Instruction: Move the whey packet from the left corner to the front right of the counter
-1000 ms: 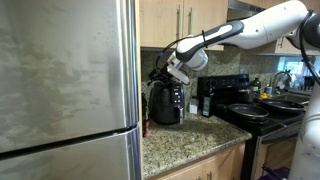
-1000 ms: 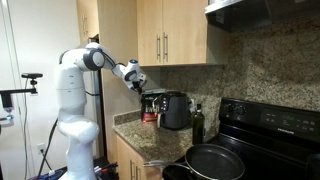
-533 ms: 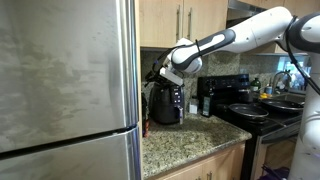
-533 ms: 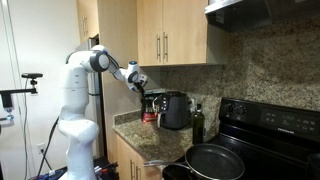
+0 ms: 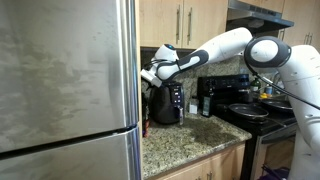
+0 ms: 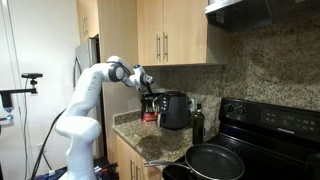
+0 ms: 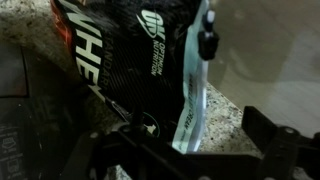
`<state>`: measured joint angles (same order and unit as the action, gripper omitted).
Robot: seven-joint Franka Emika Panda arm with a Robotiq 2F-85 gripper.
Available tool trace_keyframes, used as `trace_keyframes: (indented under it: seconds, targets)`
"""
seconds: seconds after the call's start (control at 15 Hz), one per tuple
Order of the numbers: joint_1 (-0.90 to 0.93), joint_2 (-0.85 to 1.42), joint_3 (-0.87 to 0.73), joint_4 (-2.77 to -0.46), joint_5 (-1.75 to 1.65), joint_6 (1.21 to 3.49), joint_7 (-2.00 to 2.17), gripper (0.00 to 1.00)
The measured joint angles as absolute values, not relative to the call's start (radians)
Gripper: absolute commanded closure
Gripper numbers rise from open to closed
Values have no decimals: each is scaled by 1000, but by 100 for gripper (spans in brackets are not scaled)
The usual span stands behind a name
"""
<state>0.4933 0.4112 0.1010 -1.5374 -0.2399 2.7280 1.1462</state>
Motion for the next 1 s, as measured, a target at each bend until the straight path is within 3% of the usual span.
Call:
trace_keyframes:
  seconds: [0.33, 0.4, 0.47, 1.0]
  targets:
    - [502, 545, 138, -1305, -133, 2493, 1061, 0]
    - [503, 561, 142, -1271, -120, 2453, 1047, 25]
    - [504, 575, 143, -1245, -115, 2417, 1036, 26]
    - [503, 634, 146, -1204, -122, 2398, 951, 84]
